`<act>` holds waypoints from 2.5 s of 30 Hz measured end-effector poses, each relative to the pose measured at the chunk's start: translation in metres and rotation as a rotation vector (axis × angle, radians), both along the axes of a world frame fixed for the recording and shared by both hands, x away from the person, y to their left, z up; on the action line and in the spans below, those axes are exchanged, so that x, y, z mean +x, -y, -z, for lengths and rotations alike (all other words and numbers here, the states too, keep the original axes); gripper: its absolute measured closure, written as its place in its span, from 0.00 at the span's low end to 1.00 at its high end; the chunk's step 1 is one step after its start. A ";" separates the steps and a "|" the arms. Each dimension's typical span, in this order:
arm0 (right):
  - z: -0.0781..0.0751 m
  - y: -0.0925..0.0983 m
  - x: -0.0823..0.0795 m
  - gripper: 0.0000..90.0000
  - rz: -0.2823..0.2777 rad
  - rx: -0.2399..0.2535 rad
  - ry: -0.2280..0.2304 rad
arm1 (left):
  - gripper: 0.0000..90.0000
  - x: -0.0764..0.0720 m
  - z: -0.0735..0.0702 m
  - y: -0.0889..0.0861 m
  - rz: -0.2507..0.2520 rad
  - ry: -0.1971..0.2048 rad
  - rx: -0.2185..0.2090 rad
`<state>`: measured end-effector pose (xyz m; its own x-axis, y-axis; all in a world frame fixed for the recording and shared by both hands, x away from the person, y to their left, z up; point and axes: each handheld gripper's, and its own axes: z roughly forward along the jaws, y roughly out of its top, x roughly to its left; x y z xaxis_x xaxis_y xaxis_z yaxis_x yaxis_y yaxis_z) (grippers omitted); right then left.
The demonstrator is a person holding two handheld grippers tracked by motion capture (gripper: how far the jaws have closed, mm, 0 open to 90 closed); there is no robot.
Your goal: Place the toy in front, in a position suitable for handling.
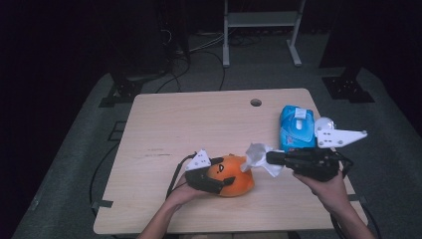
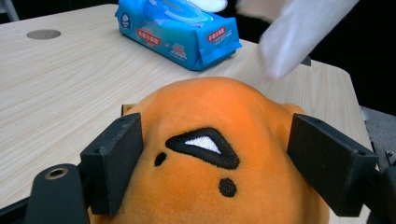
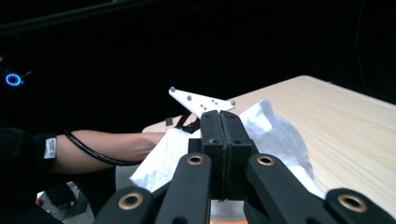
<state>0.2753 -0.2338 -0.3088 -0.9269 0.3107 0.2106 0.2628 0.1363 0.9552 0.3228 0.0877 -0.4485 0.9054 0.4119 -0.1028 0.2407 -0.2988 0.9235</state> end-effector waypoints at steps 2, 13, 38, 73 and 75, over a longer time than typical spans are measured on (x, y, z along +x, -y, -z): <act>0.009 -0.008 0.011 0.99 -0.013 -0.008 -0.033 | 0.21 0.000 0.000 0.000 0.005 0.002 0.002; 0.110 -0.035 0.077 0.98 0.055 -0.150 -0.257 | 0.21 0.000 0.001 -0.002 0.017 0.007 0.003; 0.127 -0.052 0.097 0.90 0.029 -0.189 -0.281 | 0.21 -0.006 0.000 0.001 0.080 0.024 0.066; 0.093 -0.064 0.060 0.81 -0.057 -0.363 -0.107 | 0.20 -0.006 0.000 0.002 0.072 0.043 0.062; 0.092 -0.069 0.058 0.75 -0.052 -0.377 -0.072 | 0.20 -0.006 0.000 0.002 0.074 0.044 0.065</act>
